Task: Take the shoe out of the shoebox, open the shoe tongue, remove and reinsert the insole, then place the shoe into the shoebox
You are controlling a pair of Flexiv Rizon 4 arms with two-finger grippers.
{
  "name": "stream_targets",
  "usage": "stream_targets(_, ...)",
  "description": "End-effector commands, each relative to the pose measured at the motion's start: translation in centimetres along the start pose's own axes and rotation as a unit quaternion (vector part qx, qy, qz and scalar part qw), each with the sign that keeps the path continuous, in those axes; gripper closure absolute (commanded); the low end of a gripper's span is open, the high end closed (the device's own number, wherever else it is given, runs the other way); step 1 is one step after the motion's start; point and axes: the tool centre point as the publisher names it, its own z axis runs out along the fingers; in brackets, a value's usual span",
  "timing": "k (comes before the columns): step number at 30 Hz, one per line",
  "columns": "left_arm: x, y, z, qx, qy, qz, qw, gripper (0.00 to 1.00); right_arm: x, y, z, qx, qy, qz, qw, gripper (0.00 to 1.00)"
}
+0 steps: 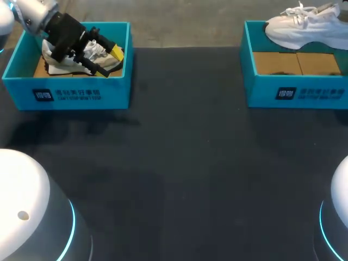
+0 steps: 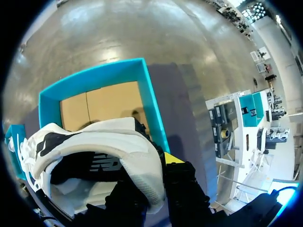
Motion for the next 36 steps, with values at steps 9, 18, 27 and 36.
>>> stream_targets(9, 0.0, 0.0, 0.0, 0.000, 0.002, 0.000, 1.000, 0.00, 0.3, 0.4, 2.1, 0.010, 0.012, 0.009, 1.000, 1.00)
stream_targets(18, 0.0, 0.0, 0.0, 0.000, 0.002, 0.000, 1.000, 0.00, 1.6, 2.4, 3.5, 0.006, 0.013, 0.025, 1.000, 1.00)
stream_targets(27, 0.0, 0.0, 0.0, 0.000, 0.002, 0.000, 1.000, 0.00, 2.5, 2.9, 5.8, -0.001, 0.003, 0.017, 1.000, 1.00)
stream_targets(36, 0.0, 0.0, 0.0, 0.000, 0.002, 0.000, 1.000, 0.00, 3.2, 3.4, 8.5, 0.006, 0.001, 0.017, 1.000, 1.00)
